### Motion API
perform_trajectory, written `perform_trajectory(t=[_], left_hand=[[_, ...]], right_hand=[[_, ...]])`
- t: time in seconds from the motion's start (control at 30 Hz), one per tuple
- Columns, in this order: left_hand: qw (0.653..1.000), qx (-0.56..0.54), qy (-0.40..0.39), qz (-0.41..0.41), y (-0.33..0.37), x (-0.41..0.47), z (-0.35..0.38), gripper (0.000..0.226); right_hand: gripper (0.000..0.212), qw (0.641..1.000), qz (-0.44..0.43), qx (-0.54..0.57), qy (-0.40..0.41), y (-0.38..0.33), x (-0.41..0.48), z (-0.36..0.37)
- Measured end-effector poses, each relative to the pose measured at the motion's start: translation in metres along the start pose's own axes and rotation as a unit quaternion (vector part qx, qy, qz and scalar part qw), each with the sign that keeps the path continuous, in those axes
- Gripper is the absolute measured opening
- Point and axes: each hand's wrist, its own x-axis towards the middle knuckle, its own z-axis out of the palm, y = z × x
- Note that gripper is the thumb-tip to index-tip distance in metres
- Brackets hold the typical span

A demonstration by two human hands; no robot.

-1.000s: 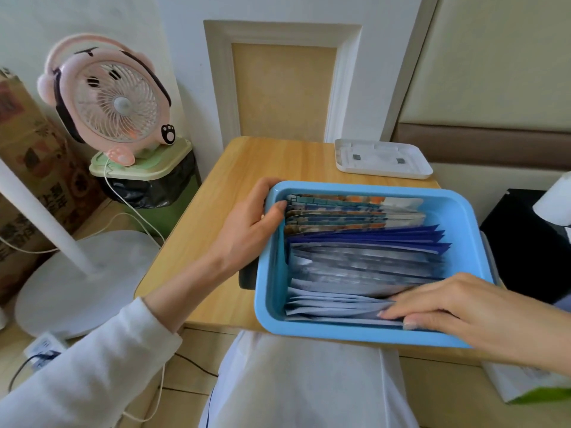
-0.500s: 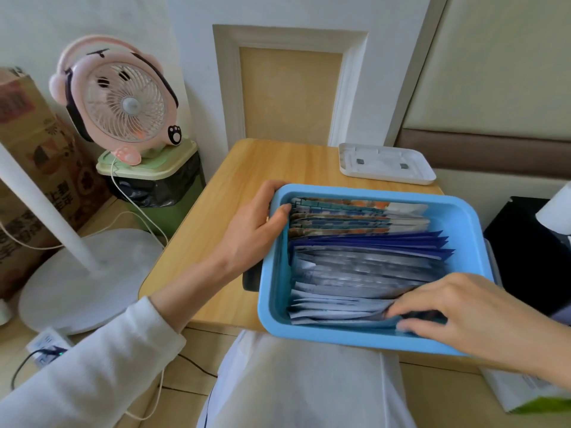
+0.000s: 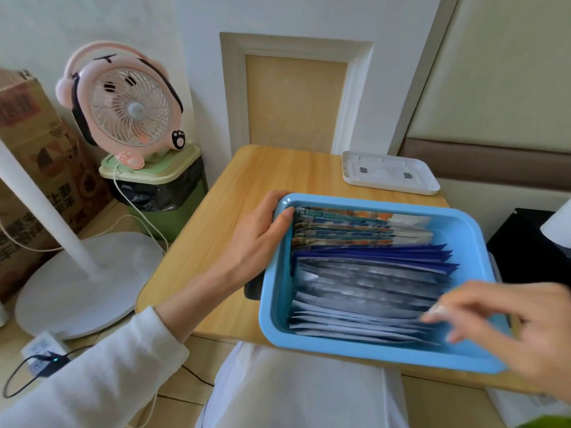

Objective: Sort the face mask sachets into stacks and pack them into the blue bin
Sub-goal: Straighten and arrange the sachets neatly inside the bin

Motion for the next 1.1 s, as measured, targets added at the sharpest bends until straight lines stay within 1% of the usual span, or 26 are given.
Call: perform_trajectory(t=[0.03,0.07,0.1,0.13,0.2,0.23,0.3,0.33,0.4,0.47,0.53,0.57,0.6,0.63,0.67,0.7,0.73,0.77,0.8,0.83,0.87,0.9,0.97,1.03,1.07,1.1], left_hand=[[1.000,-0.003,0.004,-0.001,-0.001,0.001,0.001,0.035],[1.000,-0.006,0.009,-0.002,-0.002,0.002,0.001,0.035],[1.000,-0.006,0.013,-0.002,-0.002,0.002,0.002,0.034],[1.000,-0.005,0.017,0.002,-0.003,0.001,0.002,0.034],[1.000,-0.002,0.023,0.013,-0.004,0.000,0.003,0.033],[0.999,-0.003,0.028,0.015,-0.004,-0.002,0.003,0.034],[0.999,-0.003,0.045,0.016,-0.005,-0.005,0.003,0.034],[0.998,0.000,0.055,0.018,-0.005,-0.006,0.004,0.034],[0.997,0.005,0.069,0.022,-0.005,-0.008,0.004,0.034],[0.997,0.006,0.072,0.023,-0.005,-0.009,0.005,0.033],[0.997,0.003,0.075,0.027,-0.006,-0.009,0.005,0.033],[0.997,0.000,0.074,0.030,-0.006,-0.009,0.005,0.032],[0.997,-0.003,0.074,0.033,-0.006,-0.009,0.005,0.032],[0.996,-0.007,0.076,0.037,-0.006,-0.010,0.005,0.032],[0.996,-0.009,0.080,0.039,-0.007,-0.010,0.005,0.032],[0.995,-0.011,0.086,0.041,-0.007,-0.009,0.006,0.033],[0.995,-0.012,0.093,0.041,-0.008,-0.008,0.006,0.033],[0.994,-0.013,0.099,0.042,-0.008,-0.007,0.006,0.033],[0.994,-0.017,0.104,0.042,-0.009,-0.006,0.006,0.032],[0.993,-0.025,0.108,0.040,-0.011,-0.004,0.006,0.032],[0.992,-0.033,0.117,0.036,-0.014,-0.002,0.007,0.031],[0.990,-0.043,0.132,0.029,-0.017,-0.001,0.009,0.030],[0.982,-0.058,0.179,0.014,-0.024,-0.001,0.020,0.028],[0.976,-0.057,0.210,0.001,-0.035,-0.004,0.035,0.028],[0.978,-0.059,0.199,0.001,-0.042,-0.006,0.042,0.029],[0.983,-0.068,0.168,0.002,-0.048,-0.007,0.048,0.032]], right_hand=[[0.037,0.998,0.014,0.016,0.063,0.000,-0.004,-0.005],[0.035,0.994,0.027,0.005,0.101,-0.001,-0.006,-0.008],[0.037,0.993,0.031,-0.018,0.114,0.001,-0.008,-0.009],[0.045,0.993,0.037,-0.049,0.100,0.004,-0.009,-0.005],[0.065,0.993,0.026,-0.110,0.031,0.013,-0.011,0.012],[0.072,0.988,0.015,-0.151,-0.002,0.018,-0.012,0.021],[0.080,0.969,-0.011,-0.245,-0.034,0.023,-0.015,0.033],[0.079,0.962,-0.023,-0.270,-0.039,0.023,-0.015,0.035],[0.074,0.959,-0.045,-0.279,-0.014,0.021,-0.015,0.034],[0.065,0.967,-0.060,-0.244,0.034,0.021,-0.012,0.030],[0.052,0.975,-0.061,-0.189,0.100,0.024,-0.009,0.025],[0.048,0.972,-0.042,-0.187,0.140,0.028,-0.007,0.022],[0.049,0.965,0.005,-0.198,0.173,0.033,-0.004,0.019],[0.054,0.957,0.084,-0.198,0.195,0.038,-0.001,0.014],[0.062,0.948,0.186,-0.171,0.194,0.042,0.003,0.008],[0.069,0.935,0.287,-0.120,0.170,0.044,0.007,0.001],[0.072,0.921,0.363,-0.057,0.132,0.046,0.011,-0.004],[0.067,0.912,0.399,0.004,0.099,0.048,0.015,-0.006],[0.052,0.908,0.408,0.048,0.084,0.048,0.020,-0.007],[0.035,0.911,0.395,0.073,0.095,0.047,0.025,-0.009],[0.024,0.916,0.370,0.092,0.124,0.043,0.034,-0.012],[0.022,0.922,0.340,0.102,0.156,0.040,0.046,-0.017],[0.029,0.938,0.270,0.087,0.199,0.033,0.077,-0.031],[0.031,0.959,0.204,-0.001,0.198,0.023,0.115,-0.047],[0.031,0.966,0.162,-0.067,0.189,0.020,0.132,-0.053],[0.033,0.968,0.115,-0.135,0.177,0.014,0.146,-0.057]])
